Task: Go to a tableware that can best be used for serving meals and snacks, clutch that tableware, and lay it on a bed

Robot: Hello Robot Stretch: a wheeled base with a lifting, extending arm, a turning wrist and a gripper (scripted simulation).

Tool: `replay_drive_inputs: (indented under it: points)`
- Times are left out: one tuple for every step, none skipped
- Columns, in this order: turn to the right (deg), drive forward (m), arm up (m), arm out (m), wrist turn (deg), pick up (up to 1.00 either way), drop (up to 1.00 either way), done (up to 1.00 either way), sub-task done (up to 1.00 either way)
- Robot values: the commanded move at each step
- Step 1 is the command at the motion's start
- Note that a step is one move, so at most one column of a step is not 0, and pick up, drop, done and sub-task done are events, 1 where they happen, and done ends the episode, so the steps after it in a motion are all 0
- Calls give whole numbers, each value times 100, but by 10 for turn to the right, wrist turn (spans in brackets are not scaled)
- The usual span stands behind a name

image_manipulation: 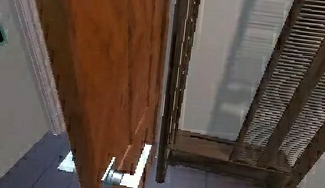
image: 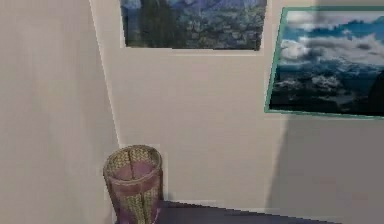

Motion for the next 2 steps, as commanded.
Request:
replay_drive_inputs:
  points:
    - [0, 30, 0, 0, 0, 0, 0, 0, 0]
    - [360, 0, 0, 0, 0, 0, 0, 0, 0]
